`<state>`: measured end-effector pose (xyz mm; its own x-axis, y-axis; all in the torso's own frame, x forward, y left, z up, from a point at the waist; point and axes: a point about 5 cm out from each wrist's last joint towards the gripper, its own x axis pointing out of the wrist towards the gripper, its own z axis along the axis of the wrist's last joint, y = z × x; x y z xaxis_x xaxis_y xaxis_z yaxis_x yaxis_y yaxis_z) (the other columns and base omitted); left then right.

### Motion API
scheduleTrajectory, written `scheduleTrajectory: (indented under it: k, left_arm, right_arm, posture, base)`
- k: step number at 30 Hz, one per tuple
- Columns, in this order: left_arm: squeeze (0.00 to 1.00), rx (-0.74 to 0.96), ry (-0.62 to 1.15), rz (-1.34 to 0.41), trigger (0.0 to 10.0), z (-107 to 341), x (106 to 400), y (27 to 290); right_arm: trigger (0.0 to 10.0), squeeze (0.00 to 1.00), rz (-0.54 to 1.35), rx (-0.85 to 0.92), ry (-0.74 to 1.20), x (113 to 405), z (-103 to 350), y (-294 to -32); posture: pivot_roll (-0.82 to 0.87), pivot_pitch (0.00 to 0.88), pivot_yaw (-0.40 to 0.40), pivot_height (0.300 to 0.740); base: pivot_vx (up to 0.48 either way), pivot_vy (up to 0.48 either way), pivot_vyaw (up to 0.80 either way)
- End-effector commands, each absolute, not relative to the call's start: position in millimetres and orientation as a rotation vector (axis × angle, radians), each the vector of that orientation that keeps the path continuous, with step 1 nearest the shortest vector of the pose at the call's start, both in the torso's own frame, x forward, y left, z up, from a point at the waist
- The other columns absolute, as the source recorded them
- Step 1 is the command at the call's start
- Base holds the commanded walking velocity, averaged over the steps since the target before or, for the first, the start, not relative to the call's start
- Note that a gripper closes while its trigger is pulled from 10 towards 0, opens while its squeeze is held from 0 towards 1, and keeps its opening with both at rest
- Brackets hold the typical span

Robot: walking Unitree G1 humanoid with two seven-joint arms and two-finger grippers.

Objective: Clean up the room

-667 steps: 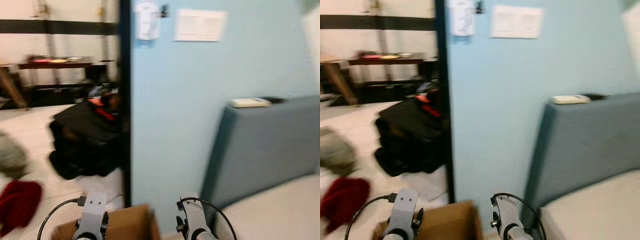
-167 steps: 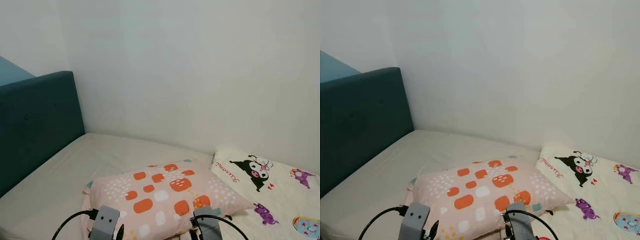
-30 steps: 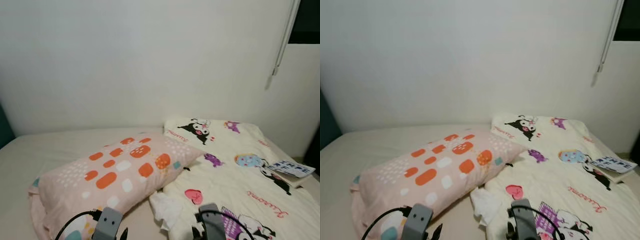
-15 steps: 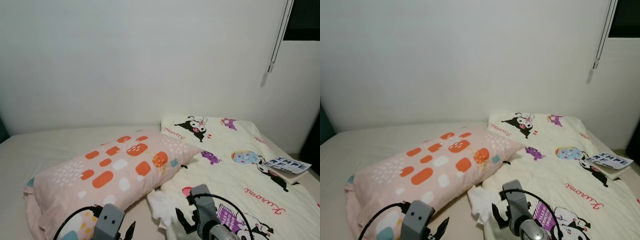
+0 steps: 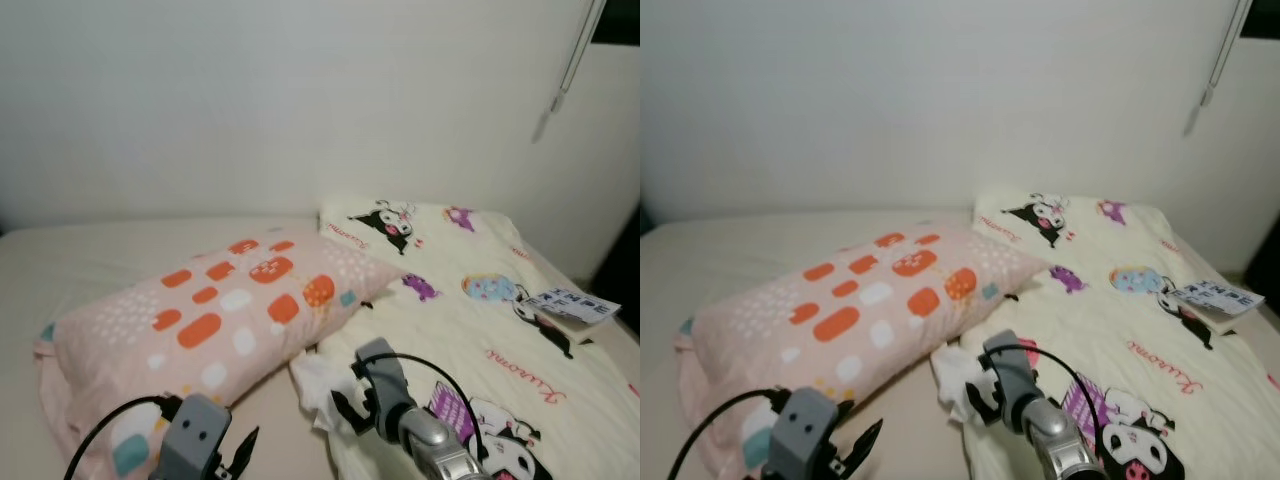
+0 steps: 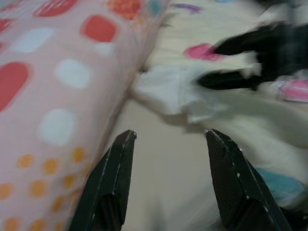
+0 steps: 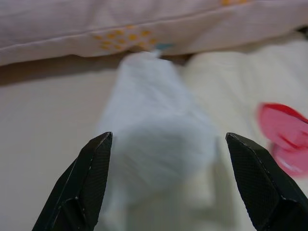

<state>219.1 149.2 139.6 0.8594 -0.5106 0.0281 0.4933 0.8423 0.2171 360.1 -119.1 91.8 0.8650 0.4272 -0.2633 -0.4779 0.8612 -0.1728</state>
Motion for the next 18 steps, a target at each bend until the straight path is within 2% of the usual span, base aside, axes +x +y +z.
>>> scheduleTrajectory:
  k: [1,10,18]
  left_arm:
    - [0.00,0.198,-0.059,-0.607,10.0,138,211,143]
    - [0.00,0.211,-0.139,-0.695,10.0,160,202,124]
    - [0.00,0.235,-0.125,-0.658,10.0,165,207,125]
  right_arm:
    - [10.0,0.00,0.493,-0.241,0.246,357,84,-117]
    - [10.0,0.00,0.492,-0.247,0.255,362,88,-118]
    - [10.0,0.00,0.516,-0.266,0.285,361,83,-117]
  posture:
    - [0.12,0.313,-0.036,0.614]
    - [0.13,0.340,-0.036,0.614]
    - [0.13,0.356,-0.028,0.614]
  base:
    - [0.000,0.000,0.00]
    - [0.000,0.000,0.00]
    - [0.000,0.000,0.00]
